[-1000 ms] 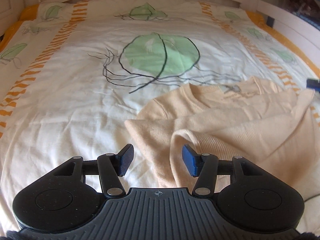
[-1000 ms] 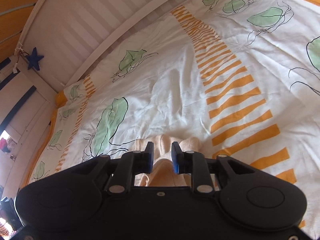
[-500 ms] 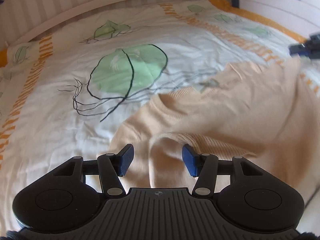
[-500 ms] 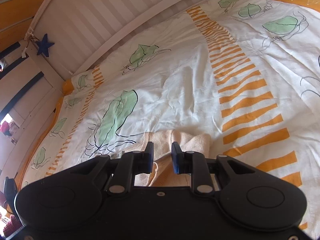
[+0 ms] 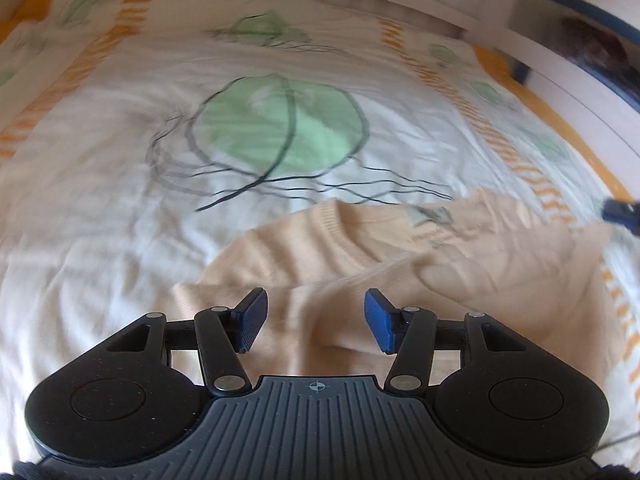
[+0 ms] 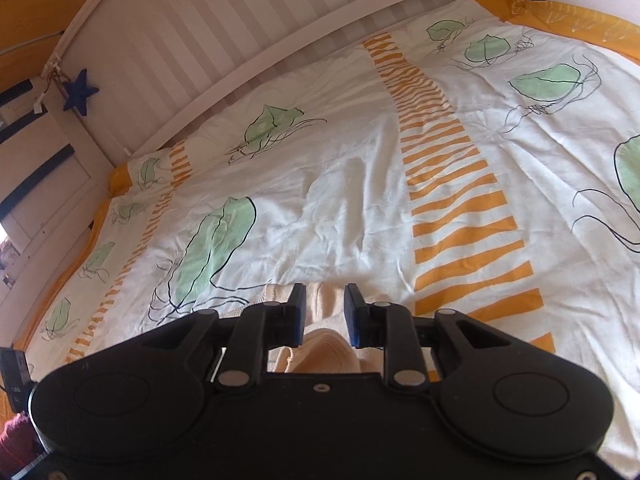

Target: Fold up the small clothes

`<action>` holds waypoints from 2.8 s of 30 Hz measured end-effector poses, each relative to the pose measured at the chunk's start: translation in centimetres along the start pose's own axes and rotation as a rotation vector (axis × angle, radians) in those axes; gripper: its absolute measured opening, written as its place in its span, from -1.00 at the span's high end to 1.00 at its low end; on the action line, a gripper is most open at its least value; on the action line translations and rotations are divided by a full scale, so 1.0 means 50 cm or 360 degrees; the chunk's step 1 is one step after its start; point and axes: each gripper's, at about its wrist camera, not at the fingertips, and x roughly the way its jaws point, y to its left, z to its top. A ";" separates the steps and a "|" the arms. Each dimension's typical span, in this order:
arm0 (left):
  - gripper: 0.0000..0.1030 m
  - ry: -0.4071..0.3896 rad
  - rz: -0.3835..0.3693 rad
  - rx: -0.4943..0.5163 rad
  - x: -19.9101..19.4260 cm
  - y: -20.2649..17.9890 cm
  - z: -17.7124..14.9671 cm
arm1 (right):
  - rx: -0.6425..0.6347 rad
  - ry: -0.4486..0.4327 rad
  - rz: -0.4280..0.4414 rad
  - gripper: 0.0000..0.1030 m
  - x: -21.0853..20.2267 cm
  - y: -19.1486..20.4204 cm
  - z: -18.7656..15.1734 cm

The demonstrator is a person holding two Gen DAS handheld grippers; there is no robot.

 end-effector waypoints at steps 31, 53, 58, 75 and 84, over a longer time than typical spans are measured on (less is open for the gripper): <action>0.91 -0.0090 0.0047 -0.0096 0.029 -0.002 0.016 | -0.0398 0.0095 -0.0242 -0.17 0.005 0.002 0.006; 0.90 -0.0061 0.0141 -0.0302 0.033 0.051 0.014 | -0.0634 0.0213 -0.0074 -0.19 0.091 0.049 -0.058; 0.54 0.0006 0.0073 -0.0305 0.055 0.044 0.010 | -0.0613 0.0257 -0.0085 -0.19 0.111 0.051 -0.067; 0.62 -0.0013 0.0041 -0.0329 0.074 0.036 0.003 | -0.0543 0.0237 -0.0102 0.15 0.112 0.040 -0.062; 0.92 -0.0204 0.0130 -0.0304 0.014 0.029 0.013 | -0.0682 0.0075 -0.0048 0.74 0.077 0.085 -0.057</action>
